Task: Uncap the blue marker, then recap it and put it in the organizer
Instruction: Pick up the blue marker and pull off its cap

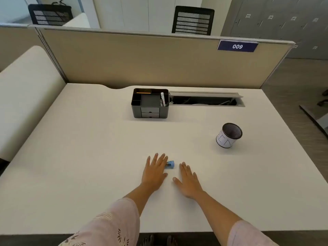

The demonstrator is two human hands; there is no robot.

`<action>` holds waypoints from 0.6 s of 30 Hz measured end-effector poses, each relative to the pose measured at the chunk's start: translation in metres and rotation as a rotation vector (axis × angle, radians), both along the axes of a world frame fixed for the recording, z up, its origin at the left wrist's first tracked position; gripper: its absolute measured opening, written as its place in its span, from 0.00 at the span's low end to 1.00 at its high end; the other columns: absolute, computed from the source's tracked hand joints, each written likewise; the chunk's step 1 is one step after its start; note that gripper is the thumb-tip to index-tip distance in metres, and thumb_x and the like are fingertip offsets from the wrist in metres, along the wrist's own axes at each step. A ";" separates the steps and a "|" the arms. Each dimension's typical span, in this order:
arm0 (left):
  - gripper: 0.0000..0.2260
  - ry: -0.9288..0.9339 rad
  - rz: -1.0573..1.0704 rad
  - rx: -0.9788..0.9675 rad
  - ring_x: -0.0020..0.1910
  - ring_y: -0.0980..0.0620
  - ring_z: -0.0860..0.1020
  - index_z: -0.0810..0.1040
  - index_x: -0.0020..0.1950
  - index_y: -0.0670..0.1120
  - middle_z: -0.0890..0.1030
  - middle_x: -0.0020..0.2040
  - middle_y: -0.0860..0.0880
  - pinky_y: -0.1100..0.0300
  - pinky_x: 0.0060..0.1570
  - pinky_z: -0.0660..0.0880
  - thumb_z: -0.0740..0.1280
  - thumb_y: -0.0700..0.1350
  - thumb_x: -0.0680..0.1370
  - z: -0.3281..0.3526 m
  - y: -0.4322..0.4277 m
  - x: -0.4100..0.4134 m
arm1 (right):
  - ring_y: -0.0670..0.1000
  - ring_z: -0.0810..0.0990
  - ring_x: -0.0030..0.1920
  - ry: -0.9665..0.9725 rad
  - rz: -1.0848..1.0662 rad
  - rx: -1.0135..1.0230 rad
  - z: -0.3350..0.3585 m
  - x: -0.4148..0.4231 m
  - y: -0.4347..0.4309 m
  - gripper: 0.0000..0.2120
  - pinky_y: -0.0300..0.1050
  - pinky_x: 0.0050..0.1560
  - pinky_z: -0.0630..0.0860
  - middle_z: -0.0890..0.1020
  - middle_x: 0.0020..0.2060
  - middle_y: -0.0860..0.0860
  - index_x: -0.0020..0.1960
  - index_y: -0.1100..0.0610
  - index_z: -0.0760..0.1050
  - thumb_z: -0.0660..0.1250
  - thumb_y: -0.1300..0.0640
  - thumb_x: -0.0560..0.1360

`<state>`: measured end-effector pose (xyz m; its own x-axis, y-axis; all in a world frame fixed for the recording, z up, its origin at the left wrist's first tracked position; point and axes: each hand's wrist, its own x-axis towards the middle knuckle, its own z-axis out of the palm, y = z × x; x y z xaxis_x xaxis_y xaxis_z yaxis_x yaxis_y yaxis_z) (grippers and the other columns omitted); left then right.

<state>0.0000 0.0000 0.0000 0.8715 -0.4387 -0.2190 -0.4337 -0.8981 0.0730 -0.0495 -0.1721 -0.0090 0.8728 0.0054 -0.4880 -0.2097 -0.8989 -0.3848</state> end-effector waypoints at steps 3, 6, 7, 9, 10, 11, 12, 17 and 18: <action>0.26 -0.009 0.057 -0.062 0.79 0.44 0.52 0.54 0.78 0.49 0.55 0.80 0.49 0.45 0.77 0.48 0.57 0.54 0.82 0.002 -0.012 0.005 | 0.49 0.40 0.79 0.032 -0.023 0.041 0.006 0.005 -0.002 0.34 0.54 0.78 0.41 0.41 0.80 0.49 0.79 0.54 0.39 0.49 0.41 0.82; 0.17 -0.031 0.083 -0.096 0.71 0.46 0.65 0.67 0.69 0.50 0.69 0.71 0.49 0.48 0.74 0.55 0.61 0.48 0.81 0.007 -0.017 0.010 | 0.49 0.46 0.79 0.046 -0.067 0.113 0.016 0.009 -0.004 0.32 0.54 0.77 0.45 0.46 0.80 0.49 0.79 0.53 0.44 0.51 0.41 0.81; 0.15 -0.035 0.101 -0.109 0.68 0.47 0.68 0.69 0.67 0.50 0.72 0.67 0.50 0.50 0.73 0.57 0.61 0.47 0.80 0.007 -0.016 0.011 | 0.49 0.49 0.79 0.033 -0.083 0.138 0.018 0.011 -0.005 0.32 0.54 0.77 0.47 0.49 0.80 0.49 0.79 0.52 0.47 0.52 0.41 0.81; 0.12 -0.057 0.121 -0.170 0.65 0.47 0.71 0.71 0.64 0.50 0.76 0.63 0.51 0.52 0.71 0.60 0.61 0.45 0.80 0.007 -0.016 0.014 | 0.51 0.55 0.78 0.005 -0.144 0.211 0.023 0.014 -0.008 0.30 0.53 0.77 0.53 0.54 0.79 0.50 0.78 0.52 0.52 0.54 0.41 0.81; 0.12 -0.078 0.118 -0.214 0.63 0.47 0.72 0.72 0.64 0.49 0.77 0.61 0.51 0.54 0.69 0.62 0.61 0.45 0.80 0.009 -0.018 0.016 | 0.52 0.59 0.77 -0.012 -0.193 0.261 0.027 0.017 -0.007 0.30 0.52 0.76 0.56 0.57 0.78 0.51 0.78 0.51 0.54 0.55 0.41 0.81; 0.11 -0.105 0.108 -0.263 0.60 0.48 0.73 0.73 0.63 0.49 0.78 0.60 0.51 0.56 0.66 0.64 0.62 0.45 0.80 0.012 -0.020 0.017 | 0.53 0.62 0.75 -0.033 -0.246 0.314 0.031 0.020 -0.006 0.29 0.51 0.74 0.59 0.61 0.77 0.51 0.77 0.51 0.57 0.55 0.40 0.80; 0.10 -0.130 0.086 -0.326 0.58 0.47 0.75 0.74 0.62 0.48 0.79 0.58 0.50 0.57 0.62 0.66 0.63 0.45 0.80 0.017 -0.023 0.018 | 0.53 0.66 0.74 -0.048 -0.299 0.363 0.037 0.023 -0.004 0.29 0.51 0.72 0.63 0.64 0.76 0.52 0.76 0.50 0.59 0.54 0.38 0.80; 0.10 -0.197 0.018 -0.524 0.51 0.47 0.76 0.76 0.60 0.44 0.80 0.55 0.48 0.58 0.53 0.74 0.66 0.39 0.79 0.033 -0.028 0.023 | 0.50 0.81 0.50 -0.186 -0.374 0.346 0.062 0.041 0.006 0.25 0.49 0.52 0.76 0.84 0.49 0.45 0.59 0.46 0.71 0.47 0.30 0.76; 0.11 -0.175 0.022 -0.552 0.52 0.48 0.76 0.75 0.61 0.45 0.79 0.55 0.49 0.58 0.52 0.76 0.64 0.38 0.79 0.035 -0.028 0.023 | 0.50 0.81 0.44 -0.236 -0.377 0.316 0.066 0.043 0.008 0.25 0.49 0.47 0.76 0.83 0.42 0.45 0.54 0.48 0.72 0.47 0.31 0.76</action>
<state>0.0226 -0.0280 0.0351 0.8844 -0.4283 0.1856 -0.4632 -0.7561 0.4624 -0.0060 -0.1639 0.0566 0.9282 -0.2146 -0.3039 -0.3703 -0.6111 -0.6996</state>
